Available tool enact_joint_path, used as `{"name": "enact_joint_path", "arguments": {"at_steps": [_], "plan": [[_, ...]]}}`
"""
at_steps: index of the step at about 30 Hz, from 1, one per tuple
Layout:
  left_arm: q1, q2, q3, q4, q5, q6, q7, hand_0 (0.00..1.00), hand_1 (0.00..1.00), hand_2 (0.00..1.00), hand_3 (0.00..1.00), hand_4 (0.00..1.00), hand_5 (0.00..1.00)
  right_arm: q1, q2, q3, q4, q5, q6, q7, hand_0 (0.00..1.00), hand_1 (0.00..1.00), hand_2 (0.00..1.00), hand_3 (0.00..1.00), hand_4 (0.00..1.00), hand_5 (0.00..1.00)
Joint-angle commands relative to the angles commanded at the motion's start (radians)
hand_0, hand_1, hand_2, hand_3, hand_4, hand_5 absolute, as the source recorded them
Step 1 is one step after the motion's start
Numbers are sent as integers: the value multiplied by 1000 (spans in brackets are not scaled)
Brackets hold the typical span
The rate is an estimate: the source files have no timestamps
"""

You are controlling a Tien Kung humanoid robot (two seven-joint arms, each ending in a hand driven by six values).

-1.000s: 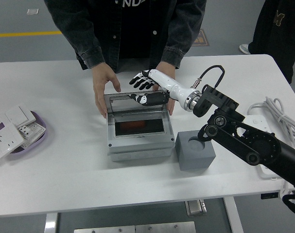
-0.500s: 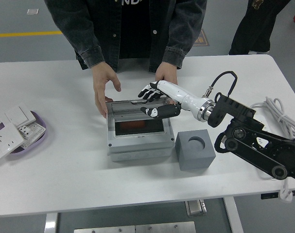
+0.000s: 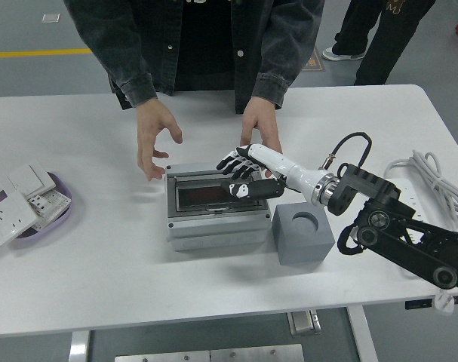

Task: Pick up the cylinder from the cube,place it in the box,flap close box

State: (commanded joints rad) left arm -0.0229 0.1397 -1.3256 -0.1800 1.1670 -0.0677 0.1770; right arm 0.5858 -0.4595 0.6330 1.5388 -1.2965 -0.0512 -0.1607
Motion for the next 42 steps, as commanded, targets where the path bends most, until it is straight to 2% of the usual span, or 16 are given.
{"name": "enact_joint_path", "arguments": {"at_steps": [4,9,10,12,15,16,17,24,30,34,42], "plan": [[1,0,-1,0,1,0,1,633,658,580,647,709,323,-31,-12,70,18,-34,4,-3,628,632,675,704,440,281],[5,-2,-4,0,2,0,1,633,658,580,647,709,323,-111,-30,203,50,-114,13,-10,628,632,675,704,440,281],[6,-3,-5,0,1,1,1,633,658,580,646,709,323,-132,-29,237,51,-128,11,-7,627,629,676,702,491,280],[9,-4,-7,0,-2,1,2,633,658,580,646,709,323,-175,-18,301,46,-142,-1,8,627,629,676,702,491,280],[17,-6,-11,0,-5,2,7,633,658,580,646,709,323,-242,16,410,32,-134,-23,48,627,629,676,702,491,280],[20,-7,-13,0,-6,3,9,634,658,580,646,709,323,-273,37,455,24,-121,-33,71,629,625,671,695,550,302],[22,-7,-13,0,-7,3,10,634,658,580,646,709,323,-291,48,484,19,-112,-38,85,629,625,671,695,550,302],[31,-9,-26,0,-3,4,22,633,658,580,646,709,323,-446,177,725,-39,61,-70,254,632,620,664,689,567,305],[25,-6,-36,0,11,3,29,633,658,580,646,709,324,-489,220,871,-66,217,-54,389,619,613,653,685,571,304],[18,0,-40,0,24,0,31,633,658,580,646,709,323,-488,238,913,-68,290,-40,444,602,612,647,676,579,297],[32,4,-57,0,39,2,40,633,658,580,647,709,323,-509,252,891,-58,279,-18,435,609,616,650,676,607,294]]}}
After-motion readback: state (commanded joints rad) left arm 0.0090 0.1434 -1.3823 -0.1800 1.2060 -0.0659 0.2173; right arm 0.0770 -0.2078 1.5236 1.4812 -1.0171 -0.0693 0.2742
